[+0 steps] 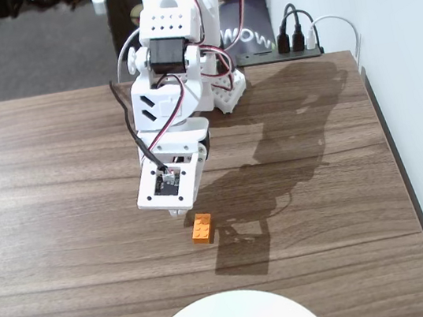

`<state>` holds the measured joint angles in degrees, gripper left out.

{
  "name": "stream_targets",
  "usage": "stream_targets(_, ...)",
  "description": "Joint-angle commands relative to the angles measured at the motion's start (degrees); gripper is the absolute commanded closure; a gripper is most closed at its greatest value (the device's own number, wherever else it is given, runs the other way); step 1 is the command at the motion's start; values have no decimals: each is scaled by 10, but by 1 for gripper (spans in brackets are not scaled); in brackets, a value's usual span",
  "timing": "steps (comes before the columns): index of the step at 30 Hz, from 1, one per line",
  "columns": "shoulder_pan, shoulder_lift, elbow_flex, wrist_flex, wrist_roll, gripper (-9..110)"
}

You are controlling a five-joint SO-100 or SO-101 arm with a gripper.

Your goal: Grasp a lego block and put it on the plate.

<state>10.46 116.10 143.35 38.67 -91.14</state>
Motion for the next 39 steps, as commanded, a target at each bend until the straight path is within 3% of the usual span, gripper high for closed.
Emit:
stream_targets(1,-9,-2,1,-13,3,101)
stream_targets(21,-70,-27,20,-88,68,101)
stream_targets(31,-101,4,4,-19,110,100)
stream_targets(39,-99,-14,-29,-44,163,100)
